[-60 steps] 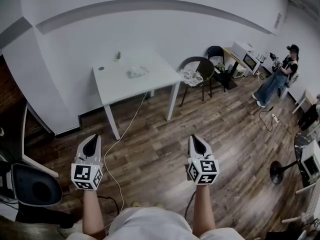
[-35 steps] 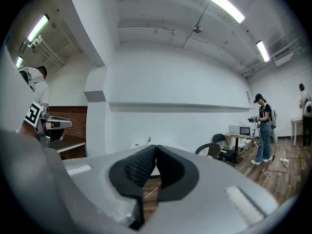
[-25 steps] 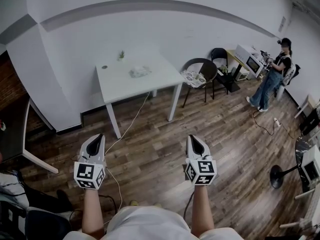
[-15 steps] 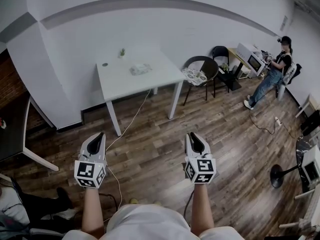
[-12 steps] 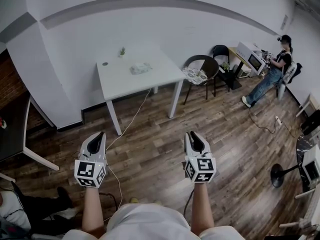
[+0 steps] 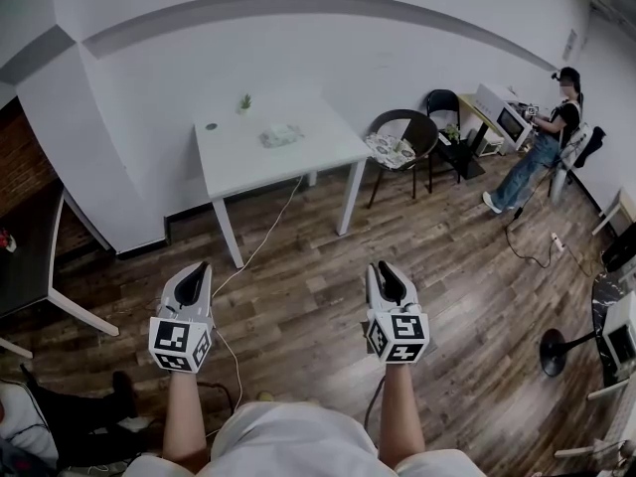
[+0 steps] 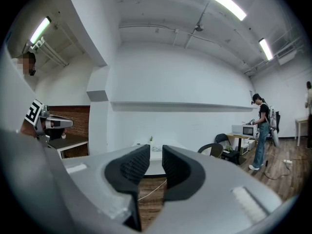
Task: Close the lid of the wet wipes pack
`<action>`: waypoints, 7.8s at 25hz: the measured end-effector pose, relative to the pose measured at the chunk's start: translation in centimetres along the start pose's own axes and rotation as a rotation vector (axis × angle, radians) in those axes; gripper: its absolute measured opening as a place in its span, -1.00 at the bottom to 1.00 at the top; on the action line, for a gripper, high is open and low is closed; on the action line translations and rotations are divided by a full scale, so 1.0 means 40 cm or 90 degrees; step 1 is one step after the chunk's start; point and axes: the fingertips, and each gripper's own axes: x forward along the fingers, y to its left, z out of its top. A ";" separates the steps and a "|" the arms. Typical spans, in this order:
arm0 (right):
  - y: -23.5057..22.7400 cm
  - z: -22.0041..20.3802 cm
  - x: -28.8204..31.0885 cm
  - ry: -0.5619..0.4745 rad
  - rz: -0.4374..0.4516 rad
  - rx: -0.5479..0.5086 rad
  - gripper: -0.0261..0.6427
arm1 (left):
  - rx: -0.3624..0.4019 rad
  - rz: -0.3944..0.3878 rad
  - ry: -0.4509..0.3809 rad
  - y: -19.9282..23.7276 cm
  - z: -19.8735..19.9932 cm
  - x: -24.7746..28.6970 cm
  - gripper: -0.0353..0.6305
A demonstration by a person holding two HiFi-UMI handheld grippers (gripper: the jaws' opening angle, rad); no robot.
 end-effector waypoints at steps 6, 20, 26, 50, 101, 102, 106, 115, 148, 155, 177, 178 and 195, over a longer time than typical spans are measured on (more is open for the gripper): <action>-0.041 -0.009 -0.014 -0.005 0.024 0.002 -0.67 | 0.004 0.009 0.002 -0.054 0.004 0.011 -0.90; -0.133 -0.038 0.038 -0.004 0.033 0.002 -0.67 | 0.008 0.021 0.007 -0.116 -0.015 0.077 -0.90; -0.146 -0.046 0.117 0.004 0.029 -0.002 -0.67 | -0.001 0.013 0.009 -0.083 -0.042 0.161 -0.90; -0.080 0.022 0.688 0.025 0.010 -0.024 -0.67 | -0.025 -0.010 0.014 0.315 -0.102 0.601 -0.90; -0.548 -0.016 1.914 0.091 0.153 0.022 -0.67 | -0.025 0.044 0.136 0.523 -0.211 1.759 -0.90; -0.545 -0.021 1.931 0.096 0.159 0.022 -0.67 | -0.032 0.046 0.138 0.527 -0.218 1.771 -0.90; -0.529 -0.040 1.999 0.117 0.184 0.017 -0.67 | -0.048 0.052 0.145 0.549 -0.242 1.815 -0.90; -0.483 -0.067 2.122 0.148 0.209 -0.004 -0.67 | -0.085 0.053 0.160 0.619 -0.313 1.900 -0.90; -0.231 -0.347 2.480 0.344 0.373 -0.057 -0.67 | -0.186 -0.019 0.267 0.735 -0.636 2.111 -0.90; -0.195 -0.383 2.541 0.369 0.418 -0.067 -0.67 | -0.202 -0.020 0.277 0.741 -0.672 2.119 -0.90; -0.120 -0.547 2.658 0.527 0.472 -0.027 -0.55 | -0.227 -0.042 0.315 0.752 -0.755 2.131 -0.90; -0.120 -0.551 2.662 0.532 0.469 -0.025 -0.55 | -0.229 -0.044 0.315 0.750 -0.756 2.131 -0.90; -0.097 -0.586 2.671 0.599 0.503 -0.039 -0.49 | -0.240 -0.046 0.318 0.772 -0.777 2.134 -0.90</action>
